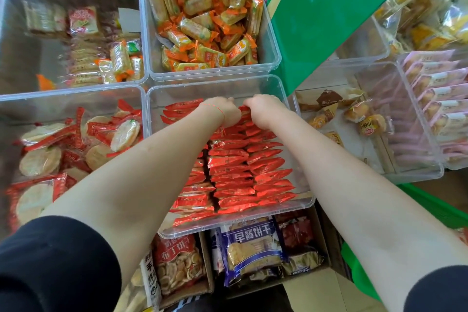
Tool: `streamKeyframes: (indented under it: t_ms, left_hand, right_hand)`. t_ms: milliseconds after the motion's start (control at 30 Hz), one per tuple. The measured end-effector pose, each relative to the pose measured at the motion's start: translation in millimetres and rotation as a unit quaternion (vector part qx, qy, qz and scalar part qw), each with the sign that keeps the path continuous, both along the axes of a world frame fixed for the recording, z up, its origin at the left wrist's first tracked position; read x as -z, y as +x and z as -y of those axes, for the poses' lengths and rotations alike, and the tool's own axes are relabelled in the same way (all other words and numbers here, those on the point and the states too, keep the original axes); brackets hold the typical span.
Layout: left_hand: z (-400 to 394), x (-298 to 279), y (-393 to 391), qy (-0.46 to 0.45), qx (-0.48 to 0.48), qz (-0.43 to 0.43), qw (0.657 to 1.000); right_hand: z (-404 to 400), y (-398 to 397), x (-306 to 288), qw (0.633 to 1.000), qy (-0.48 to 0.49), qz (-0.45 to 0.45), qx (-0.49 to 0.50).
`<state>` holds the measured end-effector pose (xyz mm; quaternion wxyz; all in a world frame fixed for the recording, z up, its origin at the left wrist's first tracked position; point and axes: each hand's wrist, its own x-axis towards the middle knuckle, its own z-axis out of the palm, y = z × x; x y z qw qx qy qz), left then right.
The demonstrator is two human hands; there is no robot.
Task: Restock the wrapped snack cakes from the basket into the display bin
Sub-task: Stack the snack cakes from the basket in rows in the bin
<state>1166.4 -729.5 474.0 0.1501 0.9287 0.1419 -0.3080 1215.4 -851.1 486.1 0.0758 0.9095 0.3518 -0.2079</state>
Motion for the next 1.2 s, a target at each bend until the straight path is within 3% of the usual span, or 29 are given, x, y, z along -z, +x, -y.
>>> streamKeyframes:
  t_ms: [167, 300, 400, 567, 667, 767, 833, 1000, 1200]
  left_hand:
    - [0.0, -2.1, -15.1, 0.037, 0.029, 0.038, 0.998]
    - [3.7, -1.7, -27.5, 0.059, 0.061, 0.129, 0.988]
    - [3.6, -0.8, -34.0, 0.068, 0.077, 0.213, 0.972]
    - [14.0, -13.1, -37.8, 0.068, 0.056, 0.239, 0.967]
    - [41.4, -44.1, -31.4, 0.048, 0.043, 0.293, 0.954]
    - [86.8, -77.3, -30.6, -0.002, -0.005, 0.388, 0.922]
    - [130.6, -91.3, -36.0, -0.047, 0.014, 0.436, 0.899]
    - [260.9, -79.3, -48.8, -0.123, 0.149, 0.376, 0.906]
    - [422.9, -24.3, -50.7, -0.137, 0.352, 0.192, 0.906]
  right_hand:
    - [-6.5, -2.6, -1.3, 0.999, -0.006, 0.037, -0.020]
    - [-4.9, -9.6, 1.4, 0.999, -0.016, 0.028, -0.005]
    - [-0.8, -12.3, -3.7, 0.997, 0.042, 0.058, 0.001]
    - [25.4, -24.0, -16.8, 0.978, 0.188, 0.093, 0.012]
    - [45.9, -34.9, -36.1, 0.953, 0.272, 0.128, 0.049]
    - [87.1, -55.0, -54.5, 0.897, 0.380, 0.162, 0.159]
    - [131.6, -72.1, -57.0, 0.861, 0.410, 0.186, 0.235]
    - [264.8, -110.0, -25.6, 0.781, 0.403, 0.201, 0.432]
    - [433.1, -152.8, 40.0, 0.707, 0.295, 0.161, 0.622]
